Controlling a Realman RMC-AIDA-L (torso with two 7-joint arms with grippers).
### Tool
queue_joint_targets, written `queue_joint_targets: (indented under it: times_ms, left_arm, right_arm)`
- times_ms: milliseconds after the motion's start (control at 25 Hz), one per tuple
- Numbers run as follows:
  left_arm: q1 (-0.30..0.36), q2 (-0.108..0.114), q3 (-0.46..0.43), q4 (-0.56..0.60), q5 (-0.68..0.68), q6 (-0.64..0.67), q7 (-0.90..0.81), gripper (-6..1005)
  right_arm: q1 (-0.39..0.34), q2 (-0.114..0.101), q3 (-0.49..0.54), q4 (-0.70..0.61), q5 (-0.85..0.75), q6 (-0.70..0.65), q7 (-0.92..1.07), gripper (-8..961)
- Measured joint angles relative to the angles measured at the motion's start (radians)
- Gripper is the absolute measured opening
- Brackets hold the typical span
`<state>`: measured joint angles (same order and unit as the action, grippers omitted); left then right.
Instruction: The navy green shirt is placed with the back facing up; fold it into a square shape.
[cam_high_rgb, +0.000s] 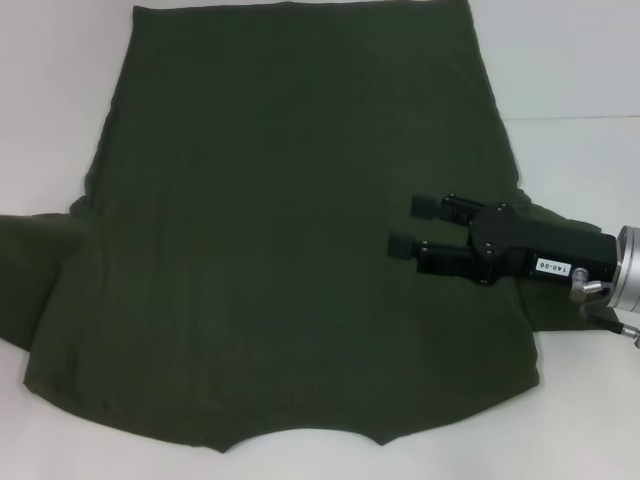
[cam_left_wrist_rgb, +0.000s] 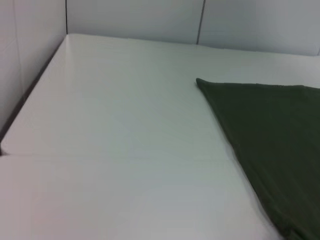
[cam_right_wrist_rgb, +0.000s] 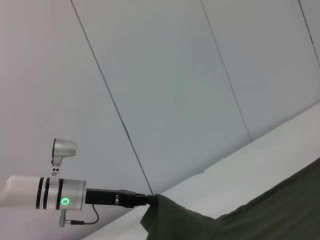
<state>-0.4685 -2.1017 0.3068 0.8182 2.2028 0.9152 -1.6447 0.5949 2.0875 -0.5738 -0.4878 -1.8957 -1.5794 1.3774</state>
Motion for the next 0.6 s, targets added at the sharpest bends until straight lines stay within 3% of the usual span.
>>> queue_joint_targets:
  times_ms: [600]
  left_arm:
    - [-0.023, 0.008, 0.008, 0.017, 0.000, -0.023, 0.011, -1]
  right_arm:
    - [-0.001, 0.000, 0.000, 0.008, 0.002, 0.001, -0.002, 913]
